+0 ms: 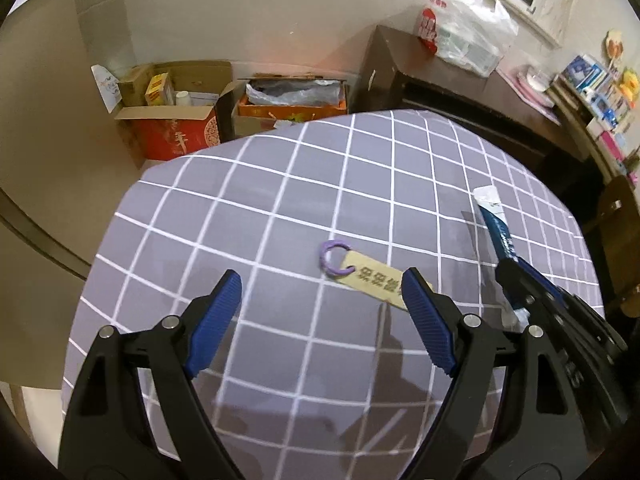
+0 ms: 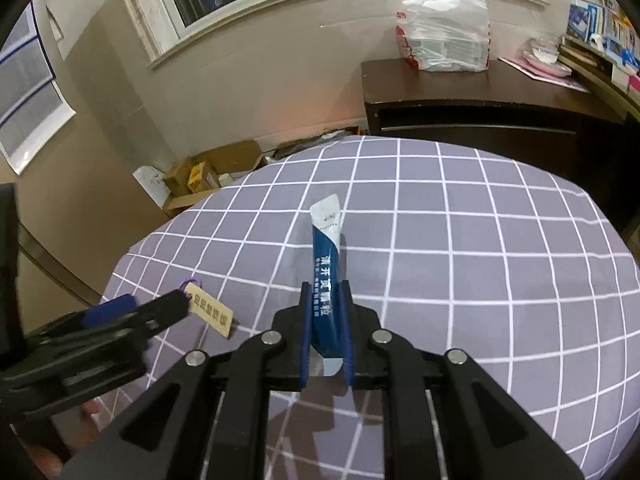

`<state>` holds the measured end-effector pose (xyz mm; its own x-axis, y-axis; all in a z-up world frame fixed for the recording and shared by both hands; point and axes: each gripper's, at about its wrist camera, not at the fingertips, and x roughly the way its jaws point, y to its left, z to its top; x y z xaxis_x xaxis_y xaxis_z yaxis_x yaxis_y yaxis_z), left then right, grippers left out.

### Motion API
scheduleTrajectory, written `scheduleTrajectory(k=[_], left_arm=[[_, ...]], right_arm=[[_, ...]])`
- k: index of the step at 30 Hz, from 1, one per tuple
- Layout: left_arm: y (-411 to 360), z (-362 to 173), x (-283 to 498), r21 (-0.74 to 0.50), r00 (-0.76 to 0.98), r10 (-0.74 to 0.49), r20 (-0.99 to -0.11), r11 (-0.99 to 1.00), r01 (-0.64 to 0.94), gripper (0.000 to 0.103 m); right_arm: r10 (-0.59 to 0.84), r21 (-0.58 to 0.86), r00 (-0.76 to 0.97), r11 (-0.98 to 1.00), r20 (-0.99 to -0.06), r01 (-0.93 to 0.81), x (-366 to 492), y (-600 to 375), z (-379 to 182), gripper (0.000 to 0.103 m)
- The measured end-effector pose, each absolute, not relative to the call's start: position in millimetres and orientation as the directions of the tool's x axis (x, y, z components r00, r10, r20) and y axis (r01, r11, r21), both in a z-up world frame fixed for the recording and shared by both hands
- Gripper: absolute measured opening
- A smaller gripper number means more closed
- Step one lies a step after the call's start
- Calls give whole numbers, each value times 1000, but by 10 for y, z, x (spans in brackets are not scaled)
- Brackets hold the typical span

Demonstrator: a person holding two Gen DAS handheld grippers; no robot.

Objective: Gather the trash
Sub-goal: 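Grasp the blue-white tube with the right tool while the left tool grasps the tan tag by its purple ring, then carry the tube and tag over the blue bin, open the right tool then the left tool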

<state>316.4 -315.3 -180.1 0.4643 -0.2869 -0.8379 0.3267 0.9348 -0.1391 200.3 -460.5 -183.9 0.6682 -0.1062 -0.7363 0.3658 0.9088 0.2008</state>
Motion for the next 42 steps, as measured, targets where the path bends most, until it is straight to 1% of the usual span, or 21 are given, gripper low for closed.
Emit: scheduleTrajectory(k=[6,11,14,18,20,21,22,23,24,25,27,29,33,35,42], left_arm=[[-3327,-1847,3225,-111,473,-260,-842,941,320,81],[-3438,-1906,3208,-28,494,-203,-845,941,338,81],[-3435,-1915,3165,-9,511,-204,-835,933,359,80],[-3391,-1886,3109,-8,504,-228,-833,916,401,66],[-3339,-1878,3110,-15,500,-247,-830,906,422,62],[-3312,-1875,3113,-21,501,-252,-828,906,423,56],[-3268,-1870,3110,-23,503,-256,-825,906,423,47],[-3243,-1866,3108,-25,505,-257,-824,907,421,41],[-3187,-1860,3101,-34,507,-263,-821,908,417,32],[-3151,-1859,3095,-44,504,-273,-819,907,419,28],[-3061,-1854,3092,-65,497,-294,-816,902,427,18],[-2982,-1853,3093,-106,482,-326,-813,898,428,16],[-2845,-1801,3049,-145,484,-370,-793,886,441,4],[-2779,-1783,3027,-179,468,-400,-788,876,448,1],[-2528,-1761,2914,-234,449,-445,-775,862,449,0]], right_arm=[[-58,255,677,900,-734,353,1970,-4667,-1884,13],[-47,259,685,905,-727,337,1947,-4635,-1865,13],[-35,258,684,911,-729,323,1950,-4605,-1872,13],[-18,257,680,918,-733,301,1974,-4541,-1882,13],[-11,256,680,922,-733,290,1985,-4511,-1880,13],[-6,255,680,925,-733,283,1992,-4490,-1882,13],[-1,254,679,927,-734,276,1996,-4469,-1884,13],[4,250,677,931,-736,265,2004,-4439,-1887,13],[5,246,676,933,-737,261,2009,-4423,-1886,13],[7,241,675,937,-738,253,2017,-4387,-1885,13],[7,223,671,946,-741,236,2037,-4322,-1882,13],[13,219,667,949,-745,227,2044,-4266,-1889,13],[23,207,660,957,-751,202,2030,-4122,-1876,13],[27,203,657,960,-754,194,2010,-4062,-1862,13],[54,218,653,961,-755,172,1923,-3854,-1749,13]])
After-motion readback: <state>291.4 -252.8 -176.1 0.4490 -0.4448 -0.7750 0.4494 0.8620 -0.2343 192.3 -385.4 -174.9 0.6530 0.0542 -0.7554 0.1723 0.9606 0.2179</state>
